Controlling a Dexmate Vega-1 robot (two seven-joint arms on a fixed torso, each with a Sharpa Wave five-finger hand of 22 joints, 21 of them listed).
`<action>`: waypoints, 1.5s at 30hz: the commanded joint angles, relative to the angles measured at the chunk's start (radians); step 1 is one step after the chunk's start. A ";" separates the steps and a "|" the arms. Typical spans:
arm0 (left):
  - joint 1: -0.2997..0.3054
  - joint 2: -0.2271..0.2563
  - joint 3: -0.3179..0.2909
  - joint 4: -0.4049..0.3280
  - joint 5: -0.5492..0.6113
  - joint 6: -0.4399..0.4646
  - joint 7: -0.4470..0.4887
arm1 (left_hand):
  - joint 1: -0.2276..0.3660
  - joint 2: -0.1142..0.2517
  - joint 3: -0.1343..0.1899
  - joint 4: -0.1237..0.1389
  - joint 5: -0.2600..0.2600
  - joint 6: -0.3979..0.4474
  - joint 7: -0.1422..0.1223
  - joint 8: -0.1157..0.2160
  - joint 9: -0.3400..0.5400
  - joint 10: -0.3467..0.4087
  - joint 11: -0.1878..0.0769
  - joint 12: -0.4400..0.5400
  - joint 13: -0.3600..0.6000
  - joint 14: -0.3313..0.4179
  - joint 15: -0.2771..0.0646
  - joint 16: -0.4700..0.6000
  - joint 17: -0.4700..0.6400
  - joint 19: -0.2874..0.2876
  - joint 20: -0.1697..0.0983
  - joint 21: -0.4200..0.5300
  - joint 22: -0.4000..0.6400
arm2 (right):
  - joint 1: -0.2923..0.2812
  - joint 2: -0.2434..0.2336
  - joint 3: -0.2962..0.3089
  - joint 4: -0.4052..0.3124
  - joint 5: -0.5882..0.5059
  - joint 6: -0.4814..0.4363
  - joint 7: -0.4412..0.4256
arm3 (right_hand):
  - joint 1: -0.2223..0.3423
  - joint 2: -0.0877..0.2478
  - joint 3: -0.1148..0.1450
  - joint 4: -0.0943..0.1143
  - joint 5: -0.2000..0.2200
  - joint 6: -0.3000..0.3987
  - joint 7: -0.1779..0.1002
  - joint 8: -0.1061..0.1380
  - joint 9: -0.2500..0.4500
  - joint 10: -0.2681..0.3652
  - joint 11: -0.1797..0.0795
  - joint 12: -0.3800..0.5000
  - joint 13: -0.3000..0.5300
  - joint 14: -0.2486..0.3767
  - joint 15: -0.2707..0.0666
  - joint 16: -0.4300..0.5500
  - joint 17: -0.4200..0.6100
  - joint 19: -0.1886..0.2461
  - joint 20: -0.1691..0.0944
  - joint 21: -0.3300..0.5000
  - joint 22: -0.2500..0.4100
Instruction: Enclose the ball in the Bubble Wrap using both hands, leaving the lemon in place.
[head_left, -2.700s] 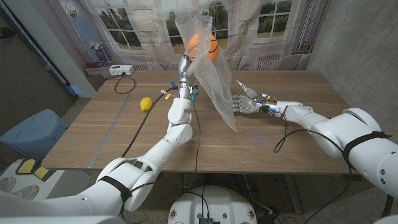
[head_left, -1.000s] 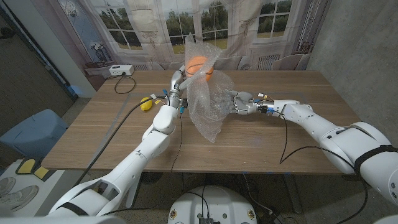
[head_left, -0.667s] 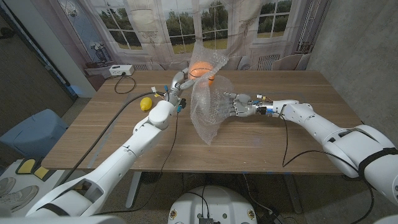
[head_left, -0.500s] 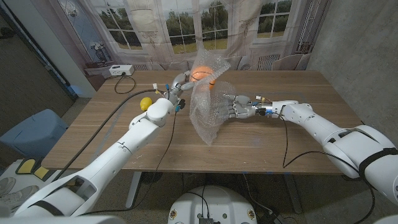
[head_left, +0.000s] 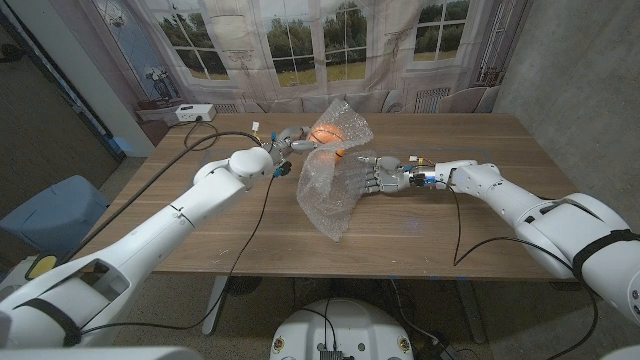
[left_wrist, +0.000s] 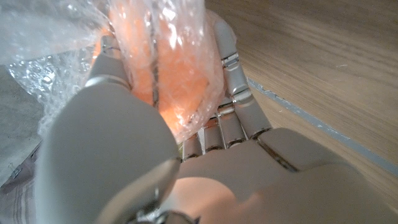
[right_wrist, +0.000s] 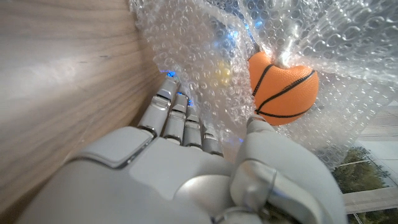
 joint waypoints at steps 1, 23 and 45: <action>-0.113 0.065 0.117 -0.065 0.095 0.213 -0.087 | 0.218 0.234 0.138 -0.017 0.005 0.492 0.009 -0.003 0.000 0.394 -0.250 -0.007 0.000 0.334 -0.304 -0.006 0.000 -0.193 0.000 -0.007 0.004 | 0.043 0.041 -0.031 0.098 -0.053 0.004 -0.013 | -0.015 -0.003 0.012 0.003 -0.002 -0.017 -0.005 0.002 0.004 -0.037 -0.002 0.002 0.003 -0.040 0.007 -0.004 0.007 -0.039 0.013 -0.012 0.002; -0.183 0.085 0.285 -0.114 0.299 0.342 -0.205 | 0.219 0.228 0.125 -0.020 0.001 0.505 0.001 -0.010 -0.004 0.392 -0.257 -0.023 0.001 0.285 -0.299 -0.014 0.025 -0.336 0.049 0.002 0.025 | 0.006 0.056 0.016 0.083 -0.074 0.015 -0.052 | -0.041 -0.009 0.017 0.012 -0.003 -0.067 -0.016 -0.001 0.004 -0.116 -0.006 0.003 0.004 -0.124 0.014 -0.002 0.010 -0.110 0.015 -0.024 0.004; -0.404 0.062 0.661 -0.147 0.732 0.619 -0.440 | 0.128 0.193 -0.006 0.013 0.001 0.207 -0.072 -0.240 -0.002 -0.154 -0.194 -0.233 -0.042 -0.500 -0.136 -0.160 0.023 -0.938 0.215 -0.097 -0.004 | -0.149 -0.018 0.133 -0.198 0.080 0.169 -0.202 | -0.059 -0.036 0.008 0.006 -0.003 -0.078 -0.035 0.009 0.004 -0.128 -0.024 0.019 0.004 -0.166 0.015 0.005 0.006 -0.186 0.023 -0.035 0.005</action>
